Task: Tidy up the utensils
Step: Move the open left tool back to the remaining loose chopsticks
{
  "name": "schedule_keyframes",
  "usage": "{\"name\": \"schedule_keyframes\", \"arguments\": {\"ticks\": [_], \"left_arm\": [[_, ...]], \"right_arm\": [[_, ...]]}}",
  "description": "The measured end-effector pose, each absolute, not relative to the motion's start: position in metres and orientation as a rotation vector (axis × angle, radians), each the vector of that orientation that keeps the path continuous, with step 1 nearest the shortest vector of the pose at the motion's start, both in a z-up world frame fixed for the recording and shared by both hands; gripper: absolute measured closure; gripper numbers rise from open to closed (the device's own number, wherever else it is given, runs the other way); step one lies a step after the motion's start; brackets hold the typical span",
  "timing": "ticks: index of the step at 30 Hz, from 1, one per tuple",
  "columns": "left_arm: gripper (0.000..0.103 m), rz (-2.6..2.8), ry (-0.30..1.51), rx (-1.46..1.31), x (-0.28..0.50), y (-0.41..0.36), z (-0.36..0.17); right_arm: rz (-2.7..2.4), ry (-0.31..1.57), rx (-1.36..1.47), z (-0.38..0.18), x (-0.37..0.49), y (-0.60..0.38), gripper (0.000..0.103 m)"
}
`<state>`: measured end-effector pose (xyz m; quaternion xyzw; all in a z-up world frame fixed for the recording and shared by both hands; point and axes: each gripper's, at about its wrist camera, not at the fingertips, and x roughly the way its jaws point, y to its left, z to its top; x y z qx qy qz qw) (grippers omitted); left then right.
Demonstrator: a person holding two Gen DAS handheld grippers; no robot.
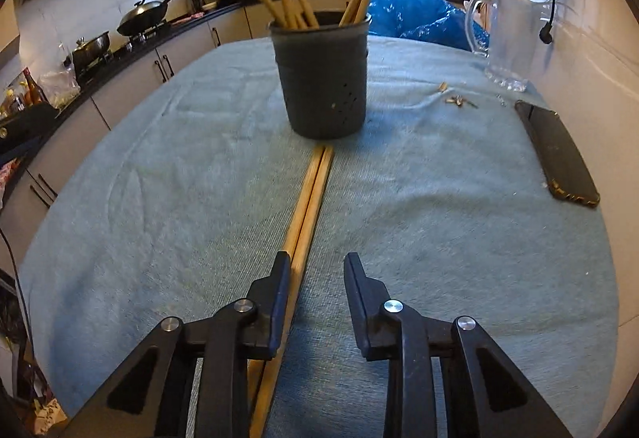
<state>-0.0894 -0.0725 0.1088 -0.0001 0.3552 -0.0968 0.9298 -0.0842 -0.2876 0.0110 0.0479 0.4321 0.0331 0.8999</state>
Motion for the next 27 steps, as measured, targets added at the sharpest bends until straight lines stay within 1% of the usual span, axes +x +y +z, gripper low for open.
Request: {"name": "schedule_keyframes", "arguments": {"ticks": [5,8,12,13,18,27], "left_arm": [[0.038,-0.202,0.751,-0.008,-0.084,-0.075,0.103],[0.038,-0.212,0.774,-0.015,-0.081,-0.076,0.097],[0.038,-0.227,0.812,-0.021,-0.077,-0.078,0.087],[0.038,-0.229,0.822,-0.020,-0.077,-0.080,0.085],[0.038,-0.291,0.876,0.030,-0.076,-0.108,0.066],[0.038,-0.383,0.962,0.125,-0.058,-0.170,0.036]], "right_arm": [[0.012,0.925,0.062,0.007,-0.081,-0.283,0.081],[-0.010,0.919,0.033,0.008,-0.079,-0.276,0.083],[0.072,0.937,0.082,0.009,-0.081,-0.270,0.093],[0.060,0.940,0.092,0.009,-0.080,-0.272,0.094],[-0.013,0.943,0.204,0.008,-0.085,-0.305,0.094],[-0.052,0.941,0.215,0.009,-0.098,-0.327,0.094]]}}
